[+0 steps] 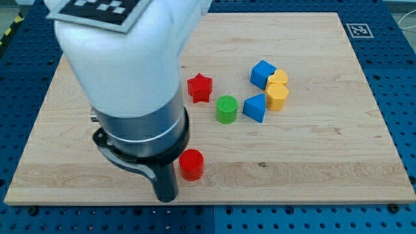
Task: Push the red circle closer to the red star
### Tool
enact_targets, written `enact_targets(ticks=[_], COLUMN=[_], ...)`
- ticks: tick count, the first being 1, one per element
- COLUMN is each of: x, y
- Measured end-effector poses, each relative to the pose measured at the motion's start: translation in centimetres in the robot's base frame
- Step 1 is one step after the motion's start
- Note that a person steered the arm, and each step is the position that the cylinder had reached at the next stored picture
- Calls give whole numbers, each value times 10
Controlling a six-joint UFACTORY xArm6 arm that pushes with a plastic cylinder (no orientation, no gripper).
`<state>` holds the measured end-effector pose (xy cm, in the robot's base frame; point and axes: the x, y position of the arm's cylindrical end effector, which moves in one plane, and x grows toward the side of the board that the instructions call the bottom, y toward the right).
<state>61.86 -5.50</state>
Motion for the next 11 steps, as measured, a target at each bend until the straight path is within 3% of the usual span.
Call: enact_targets(ticks=[1, 2, 3, 5, 6, 7, 11], x=[-11, -47, -76, -34, -1, -1, -65], y=[46, 72, 74, 88, 84, 62, -1])
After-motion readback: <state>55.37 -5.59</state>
